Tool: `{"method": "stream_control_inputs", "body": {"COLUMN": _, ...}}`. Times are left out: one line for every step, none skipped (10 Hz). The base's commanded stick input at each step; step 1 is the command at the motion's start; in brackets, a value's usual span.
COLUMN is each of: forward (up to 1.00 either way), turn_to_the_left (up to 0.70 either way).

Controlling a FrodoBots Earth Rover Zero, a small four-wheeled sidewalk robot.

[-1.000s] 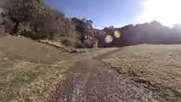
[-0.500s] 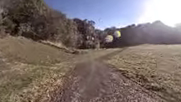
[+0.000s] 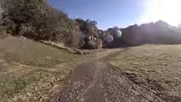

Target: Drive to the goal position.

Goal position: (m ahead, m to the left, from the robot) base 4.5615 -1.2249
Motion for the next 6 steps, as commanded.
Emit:
{"method": "stream_control_inputs", "body": {"forward": 0.6, "turn_to_the_left": 0.0}}
{"method": "stream_control_inputs", "body": {"forward": 0.6, "turn_to_the_left": 0.0}}
{"method": "stream_control_inputs", "body": {"forward": 0.6, "turn_to_the_left": 0.0}}
{"method": "stream_control_inputs", "body": {"forward": 0.6, "turn_to_the_left": 0.0}}
{"method": "stream_control_inputs", "body": {"forward": 0.6, "turn_to_the_left": 0.0}}
{"method": "stream_control_inputs", "body": {"forward": 0.6, "turn_to_the_left": 0.0}}
